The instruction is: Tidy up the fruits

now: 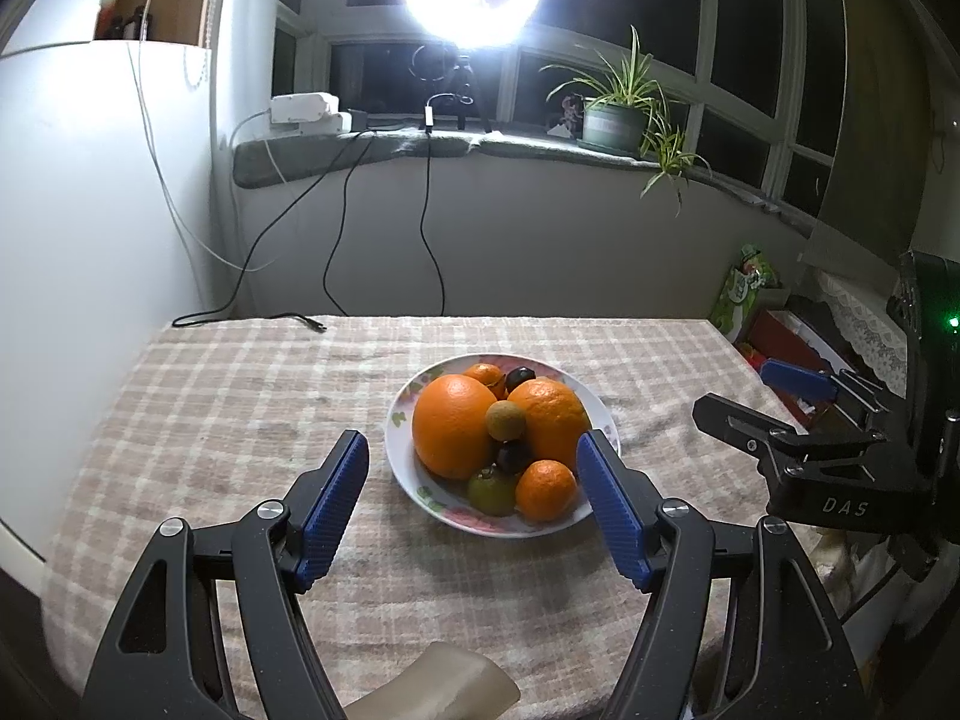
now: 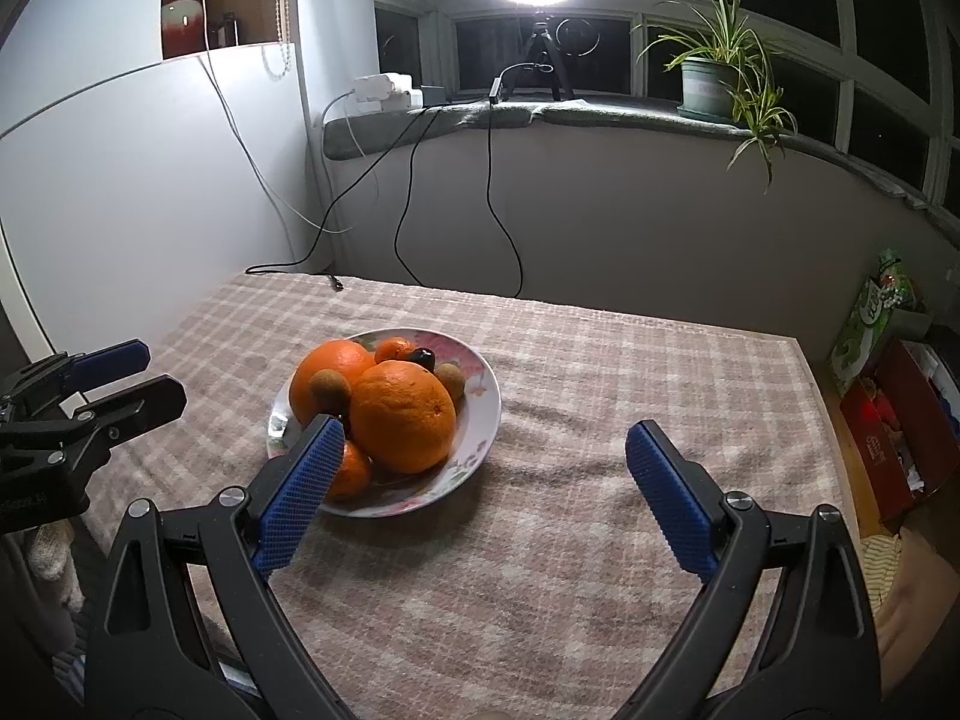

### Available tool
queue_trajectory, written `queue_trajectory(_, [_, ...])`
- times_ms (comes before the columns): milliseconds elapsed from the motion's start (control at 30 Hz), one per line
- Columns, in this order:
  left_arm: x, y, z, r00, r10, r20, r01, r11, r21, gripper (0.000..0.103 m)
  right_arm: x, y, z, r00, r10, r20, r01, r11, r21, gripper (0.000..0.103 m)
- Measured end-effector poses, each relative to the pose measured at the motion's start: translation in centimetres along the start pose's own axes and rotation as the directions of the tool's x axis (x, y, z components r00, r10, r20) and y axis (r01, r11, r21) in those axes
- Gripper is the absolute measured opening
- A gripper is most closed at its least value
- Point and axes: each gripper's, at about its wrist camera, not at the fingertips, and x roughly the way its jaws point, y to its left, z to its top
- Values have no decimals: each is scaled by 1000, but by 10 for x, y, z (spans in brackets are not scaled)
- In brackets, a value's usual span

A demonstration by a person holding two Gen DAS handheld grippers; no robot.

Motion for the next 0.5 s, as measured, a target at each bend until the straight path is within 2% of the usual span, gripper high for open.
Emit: queue_trajectory(500, [-5,-1,0,1000,6,12,-6,1000,-1,72,-2,6,-1,1000,10,0,-10,1000,-9,97])
